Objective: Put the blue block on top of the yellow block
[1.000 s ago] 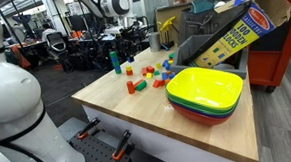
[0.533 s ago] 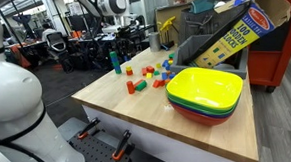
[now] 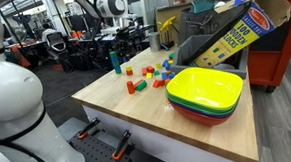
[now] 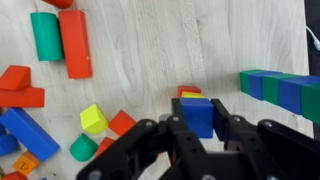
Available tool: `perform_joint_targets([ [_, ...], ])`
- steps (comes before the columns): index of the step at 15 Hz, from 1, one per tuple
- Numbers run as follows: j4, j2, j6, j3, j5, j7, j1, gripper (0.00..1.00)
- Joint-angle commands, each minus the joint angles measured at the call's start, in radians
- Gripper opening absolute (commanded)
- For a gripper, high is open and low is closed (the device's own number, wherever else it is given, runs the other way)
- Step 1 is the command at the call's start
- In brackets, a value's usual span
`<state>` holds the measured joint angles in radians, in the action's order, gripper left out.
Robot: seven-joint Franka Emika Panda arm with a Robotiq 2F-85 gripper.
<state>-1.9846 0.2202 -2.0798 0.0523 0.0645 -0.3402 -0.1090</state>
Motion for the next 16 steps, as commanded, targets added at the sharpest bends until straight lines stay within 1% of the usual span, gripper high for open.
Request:
perform_joint_targets([
  [1,0.023,0.019,0.02,0.001,0.005,-0.001,-0.001,0.08],
  [5,0.03,0.033,0.02,0.0,0.004,-0.007,-0.004,0.08],
  [16,0.06,0.085,0.013,-0.011,-0.002,-0.11,-0.016,0.08],
])
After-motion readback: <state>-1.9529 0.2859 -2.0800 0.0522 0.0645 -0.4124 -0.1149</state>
